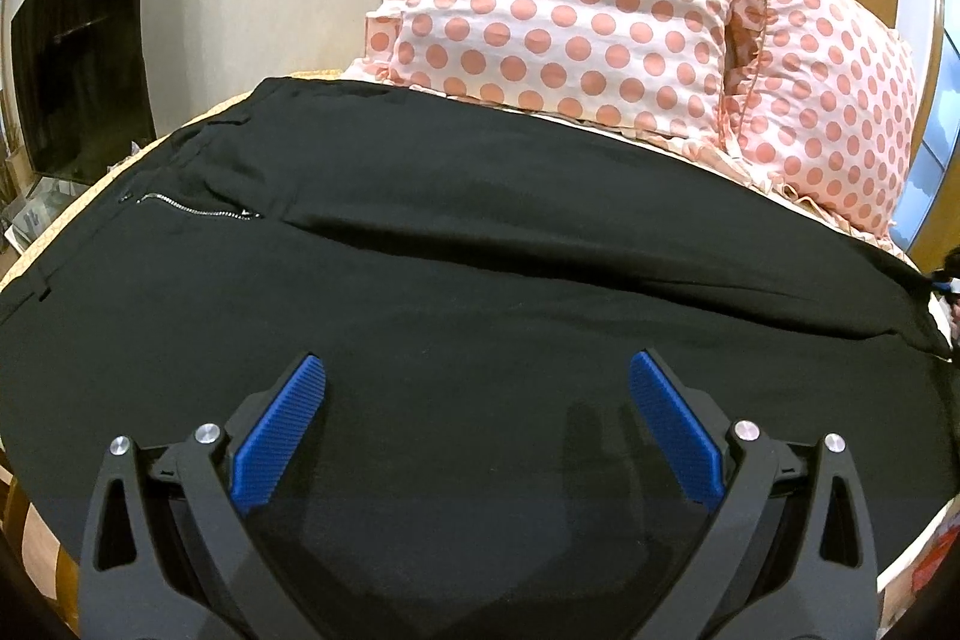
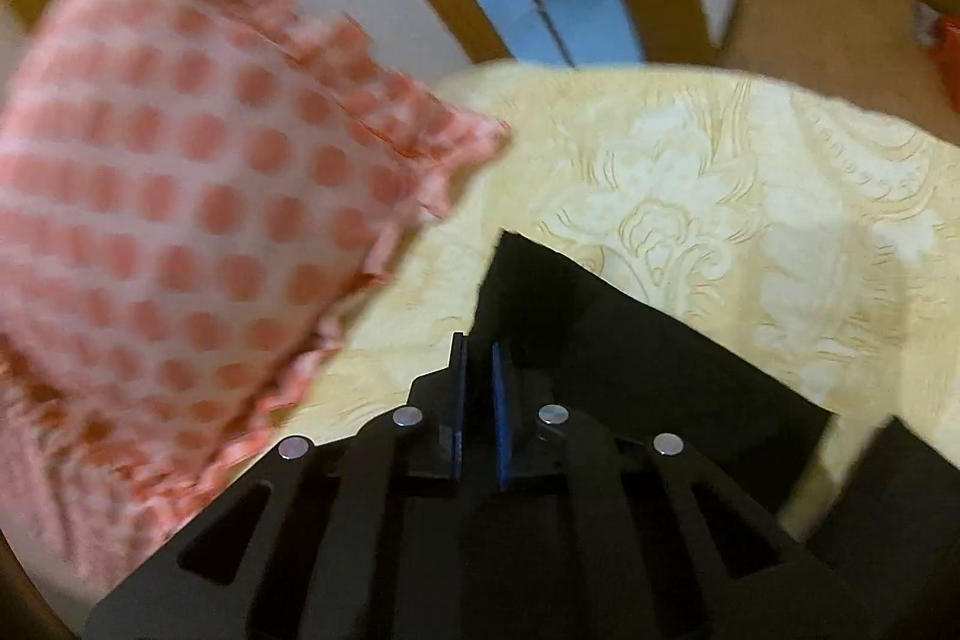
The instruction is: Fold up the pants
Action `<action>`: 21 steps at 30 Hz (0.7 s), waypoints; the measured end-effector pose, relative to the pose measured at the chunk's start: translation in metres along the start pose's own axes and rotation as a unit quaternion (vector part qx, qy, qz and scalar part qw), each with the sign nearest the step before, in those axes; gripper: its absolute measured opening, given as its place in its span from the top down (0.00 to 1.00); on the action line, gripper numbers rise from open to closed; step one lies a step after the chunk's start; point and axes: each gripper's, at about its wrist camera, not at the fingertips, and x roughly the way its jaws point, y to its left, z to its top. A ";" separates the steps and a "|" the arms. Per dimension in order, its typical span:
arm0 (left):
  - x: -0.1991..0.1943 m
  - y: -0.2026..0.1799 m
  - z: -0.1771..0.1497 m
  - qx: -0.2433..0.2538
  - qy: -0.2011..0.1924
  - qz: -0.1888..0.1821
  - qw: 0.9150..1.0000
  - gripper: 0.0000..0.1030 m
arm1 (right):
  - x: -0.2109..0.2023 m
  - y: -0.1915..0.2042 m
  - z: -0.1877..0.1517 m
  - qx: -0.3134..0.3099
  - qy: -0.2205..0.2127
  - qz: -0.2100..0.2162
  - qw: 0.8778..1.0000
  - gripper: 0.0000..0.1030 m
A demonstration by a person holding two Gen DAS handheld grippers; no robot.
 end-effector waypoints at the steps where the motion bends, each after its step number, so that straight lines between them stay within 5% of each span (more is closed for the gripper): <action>1: -0.001 0.000 0.000 0.001 -0.002 0.001 1.000 0.02 | -0.019 -0.002 -0.006 -0.003 -0.008 0.021 1.000 0.93; 6: -0.002 -0.002 0.000 0.004 -0.004 0.007 1.000 0.02 | -0.095 -0.046 -0.046 0.026 -0.021 0.096 0.995 0.93; 15: 0.002 -0.003 0.003 0.009 0.010 0.009 1.000 0.02 | -0.119 -0.113 -0.081 0.112 0.024 0.085 0.990 0.90; 17: 0.002 -0.002 0.001 0.009 0.009 0.013 1.000 0.02 | -0.120 -0.104 -0.076 0.115 0.027 0.116 0.986 0.65; 18: 0.001 -0.002 0.001 0.007 0.006 0.016 1.000 0.02 | -0.118 -0.099 -0.074 0.113 0.024 0.126 0.985 0.38; 21: 0.001 -0.001 0.001 0.005 0.003 0.021 1.000 0.02 | -0.106 -0.082 -0.073 0.114 0.049 0.169 0.978 0.40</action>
